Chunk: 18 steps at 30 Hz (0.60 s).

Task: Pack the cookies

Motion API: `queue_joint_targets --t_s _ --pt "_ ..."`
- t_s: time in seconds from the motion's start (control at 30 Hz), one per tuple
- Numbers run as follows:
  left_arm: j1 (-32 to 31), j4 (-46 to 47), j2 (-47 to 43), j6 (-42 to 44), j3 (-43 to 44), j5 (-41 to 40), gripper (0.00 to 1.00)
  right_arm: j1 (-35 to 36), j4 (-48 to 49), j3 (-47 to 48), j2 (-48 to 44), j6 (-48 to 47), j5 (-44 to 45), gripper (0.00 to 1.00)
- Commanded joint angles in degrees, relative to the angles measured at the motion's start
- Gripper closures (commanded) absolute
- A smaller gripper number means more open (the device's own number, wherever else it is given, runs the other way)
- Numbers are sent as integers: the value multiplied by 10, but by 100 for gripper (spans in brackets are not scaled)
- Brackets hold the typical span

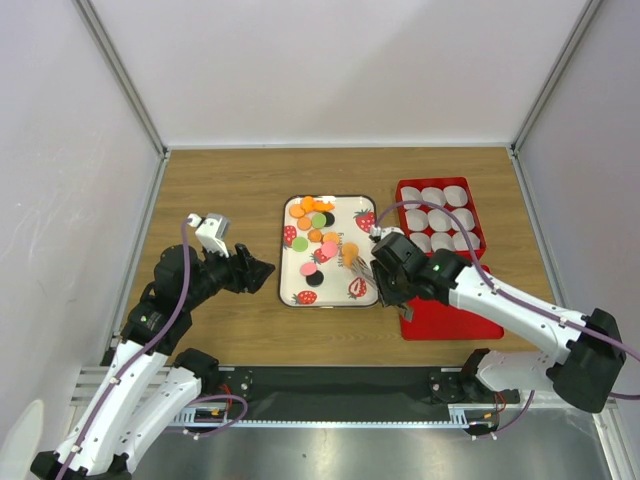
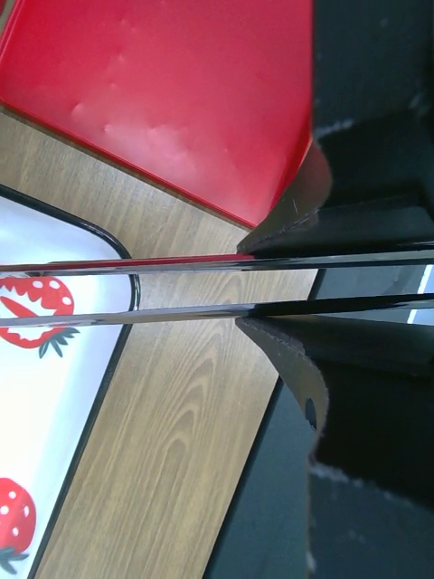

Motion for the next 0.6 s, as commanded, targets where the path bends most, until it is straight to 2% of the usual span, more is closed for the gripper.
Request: queue_joint_targets --t_s 0.0,0.23,0.33,0.57 --pt "-3 18 -5 12 -2 11 31 -4 -7 30 -23 -6 -11 76" --pt "-2 18 -6 12 -2 10 31 -13 -14 53 -33 -13 -16 79" --pt "-2 18 -5 12 -2 10 32 -40 -17 70 -33 -23 -23 80" --pt "-3 18 -2 12 -2 10 32 -168 -5 142 -13 -67 -63 82"
